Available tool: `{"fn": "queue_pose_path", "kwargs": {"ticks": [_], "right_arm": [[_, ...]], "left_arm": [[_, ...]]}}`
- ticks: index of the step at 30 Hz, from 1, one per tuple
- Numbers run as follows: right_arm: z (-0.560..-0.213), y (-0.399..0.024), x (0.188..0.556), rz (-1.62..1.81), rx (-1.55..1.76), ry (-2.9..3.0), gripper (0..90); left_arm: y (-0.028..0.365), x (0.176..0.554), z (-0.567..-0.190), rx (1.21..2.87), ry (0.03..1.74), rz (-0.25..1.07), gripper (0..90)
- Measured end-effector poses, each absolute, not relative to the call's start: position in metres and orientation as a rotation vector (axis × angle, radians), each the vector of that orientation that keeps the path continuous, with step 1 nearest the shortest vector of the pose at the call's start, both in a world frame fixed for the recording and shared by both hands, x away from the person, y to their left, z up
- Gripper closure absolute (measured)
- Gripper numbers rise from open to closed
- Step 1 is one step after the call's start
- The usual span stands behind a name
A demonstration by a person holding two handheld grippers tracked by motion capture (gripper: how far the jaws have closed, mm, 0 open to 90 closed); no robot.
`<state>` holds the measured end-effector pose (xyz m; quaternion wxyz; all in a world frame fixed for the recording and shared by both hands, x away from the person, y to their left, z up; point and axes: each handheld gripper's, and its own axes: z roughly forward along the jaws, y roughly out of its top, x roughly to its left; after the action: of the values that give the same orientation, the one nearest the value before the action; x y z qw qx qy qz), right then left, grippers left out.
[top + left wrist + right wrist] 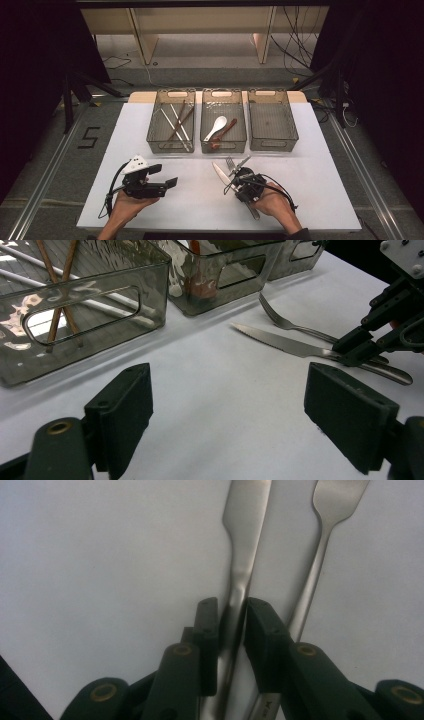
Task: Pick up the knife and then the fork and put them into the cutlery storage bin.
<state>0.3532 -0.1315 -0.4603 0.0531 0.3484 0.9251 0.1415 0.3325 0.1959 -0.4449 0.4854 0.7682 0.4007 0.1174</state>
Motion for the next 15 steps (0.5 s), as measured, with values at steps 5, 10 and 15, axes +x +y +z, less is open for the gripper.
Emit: {"fn": "queue_pose_path", "kwargs": {"ticks": [5, 10, 15], "right_arm": [[-0.4596, -0.1284, 0.3504, 0.400, 1.016, 2.822, 79.9], [-0.4597, -0.1274, 0.3514, 0.388, 1.007, 2.827, 79.3], [-0.4597, -0.1264, 0.3514, 0.377, 1.006, 2.828, 79.2]], "left_arm": [[0.1957, 0.3322, -0.4448, 1.868, 0.974, 0.289, 19.2], [0.1963, 0.3322, -0.4452, 1.870, 0.975, 0.291, 19.3], [0.1960, 0.3325, -0.4457, 1.876, 0.969, 0.296, 19.3]]}}
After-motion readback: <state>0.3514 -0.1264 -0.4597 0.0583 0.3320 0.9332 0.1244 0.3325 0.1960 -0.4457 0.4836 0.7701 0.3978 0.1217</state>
